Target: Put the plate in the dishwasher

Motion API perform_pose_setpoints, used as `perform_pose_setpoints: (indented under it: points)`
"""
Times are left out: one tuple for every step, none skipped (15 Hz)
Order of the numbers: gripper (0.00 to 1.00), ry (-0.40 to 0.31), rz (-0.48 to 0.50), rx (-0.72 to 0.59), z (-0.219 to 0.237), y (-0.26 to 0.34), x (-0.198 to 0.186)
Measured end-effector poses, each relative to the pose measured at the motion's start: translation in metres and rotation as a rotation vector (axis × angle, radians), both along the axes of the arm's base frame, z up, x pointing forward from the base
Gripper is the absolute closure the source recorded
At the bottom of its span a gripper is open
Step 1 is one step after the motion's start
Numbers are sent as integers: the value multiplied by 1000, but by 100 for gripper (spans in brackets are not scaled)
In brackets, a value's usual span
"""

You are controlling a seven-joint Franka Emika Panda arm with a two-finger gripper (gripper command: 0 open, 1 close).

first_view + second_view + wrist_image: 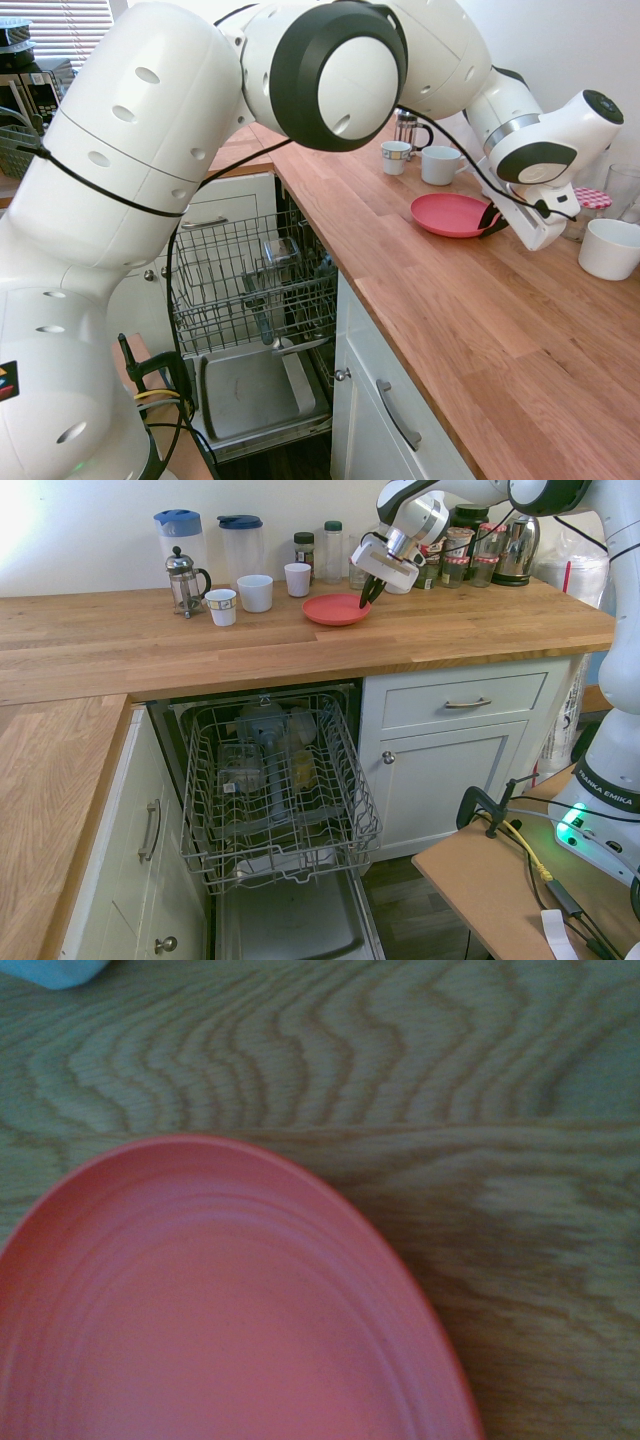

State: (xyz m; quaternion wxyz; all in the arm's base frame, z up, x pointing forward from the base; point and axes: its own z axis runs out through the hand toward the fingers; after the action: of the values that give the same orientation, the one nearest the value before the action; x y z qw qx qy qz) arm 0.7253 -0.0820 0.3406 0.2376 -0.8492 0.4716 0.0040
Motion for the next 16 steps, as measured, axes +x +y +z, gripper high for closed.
perform_pose_setpoints:
  points:
    - [100, -22, 19, -27, 15, 5, 1]
    - [100, -50, 44, -60, 35, 14, 1]
    - [100, -82, 70, -94, 59, 26, -1]
    - [100, -117, 101, -136, 83, 41, -4]
    - [100, -153, 135, -186, 110, 59, -11]
    - [100, -185, 168, -236, 134, 78, -21]
    - [100, -214, 208, -289, 154, 99, -33]
    - [100, -238, 250, -345, 171, 122, -48]
    - [100, -262, 292, -404, 184, 146, -64]
    - [100, -283, 338, -465, 193, 175, -83]
    - [100, -299, 380, -527, 201, 205, -104]
    - [100, -318, 426, -590, 206, 236, -124]
    - [100, -341, 472, -653, 209, 267, -147]
    - [100, -360, 513, -715, 210, 294, -166]
    - [100, -375, 552, -779, 210, 316, -180]
    - [100, -391, 589, -841, 209, 334, -191]
